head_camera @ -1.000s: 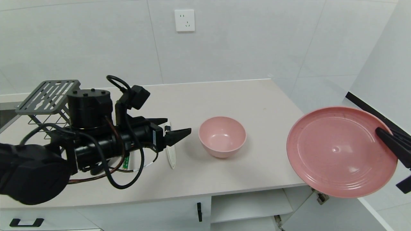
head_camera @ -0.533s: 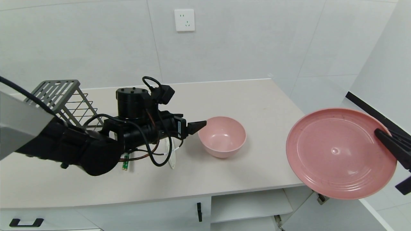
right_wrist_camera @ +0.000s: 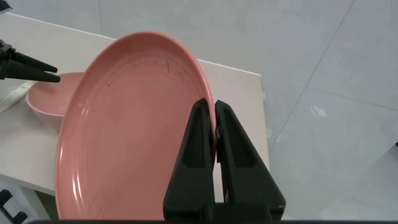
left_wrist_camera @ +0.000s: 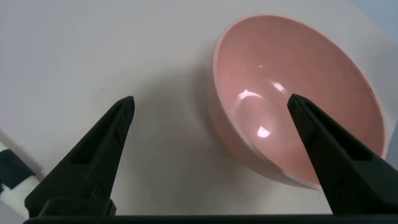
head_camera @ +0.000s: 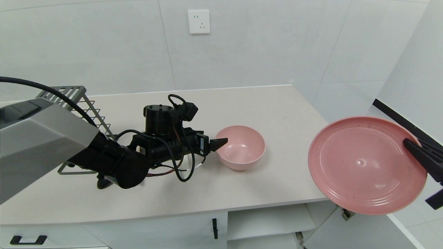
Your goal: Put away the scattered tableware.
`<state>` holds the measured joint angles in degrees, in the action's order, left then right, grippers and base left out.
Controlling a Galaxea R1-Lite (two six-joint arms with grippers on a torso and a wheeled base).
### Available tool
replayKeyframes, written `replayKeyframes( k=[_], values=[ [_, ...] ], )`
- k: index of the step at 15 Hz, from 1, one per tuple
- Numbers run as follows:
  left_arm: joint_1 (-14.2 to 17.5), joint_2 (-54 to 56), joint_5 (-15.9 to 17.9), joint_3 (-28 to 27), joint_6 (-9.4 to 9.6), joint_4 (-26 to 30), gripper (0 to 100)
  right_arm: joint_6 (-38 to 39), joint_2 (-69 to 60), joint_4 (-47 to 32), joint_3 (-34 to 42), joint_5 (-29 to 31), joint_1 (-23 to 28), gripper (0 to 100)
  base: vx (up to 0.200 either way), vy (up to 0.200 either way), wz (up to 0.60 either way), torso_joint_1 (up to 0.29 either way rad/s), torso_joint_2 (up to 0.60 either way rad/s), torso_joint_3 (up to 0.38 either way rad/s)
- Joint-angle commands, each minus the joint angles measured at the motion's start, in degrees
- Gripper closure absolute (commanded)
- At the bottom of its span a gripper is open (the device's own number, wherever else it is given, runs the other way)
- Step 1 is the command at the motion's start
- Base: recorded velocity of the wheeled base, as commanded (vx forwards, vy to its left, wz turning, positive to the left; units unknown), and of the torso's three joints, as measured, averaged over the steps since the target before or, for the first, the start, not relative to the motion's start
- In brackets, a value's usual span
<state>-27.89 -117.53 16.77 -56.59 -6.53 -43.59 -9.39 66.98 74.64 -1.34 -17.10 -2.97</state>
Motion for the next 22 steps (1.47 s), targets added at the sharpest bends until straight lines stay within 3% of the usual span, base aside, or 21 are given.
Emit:
replayKeyframes(
  k=[1,10,11,14,18,22],
  values=[
    [-0.41,-0.07,-0.08,-0.01,-0.32,0.0,0,-0.02,0.17,0.06,-0.07,-0.04,-0.01,100,0.0,0.0,0.0,0.0,0.0,0.0],
    [-2.34,-2.88,-1.39,-0.8,-1.55,0.0,0,-0.02,0.26,0.06,-0.07,-0.04,-0.1,100,0.0,0.0,0.0,0.0,0.0,0.0],
    [-2.78,-2.88,-1.39,-0.72,-1.64,0.18,100,-0.02,0.26,0.06,-0.07,-0.04,-0.1,100,0.0,0.0,0.0,0.0,0.0,0.0],
    [-4.01,-3.06,-1.48,-0.36,-3.92,0.09,100,-0.02,0.26,0.06,-0.24,-0.04,-0.19,100,0.0,0.0,0.0,0.0,0.0,0.0],
    [-3.92,1.51,-3.59,-0.36,-4.19,-0.35,100,-0.02,0.09,0.15,-0.5,-0.04,-0.19,100,0.0,0.0,0.0,0.0,0.0,0.0],
    [-2.52,12.59,-3.68,5.17,-4.19,-2.2,100,0.33,-0.09,0.15,-0.59,0.05,-0.01,100,0.0,0.0,0.0,0.0,0.0,0.0]
  ],
)
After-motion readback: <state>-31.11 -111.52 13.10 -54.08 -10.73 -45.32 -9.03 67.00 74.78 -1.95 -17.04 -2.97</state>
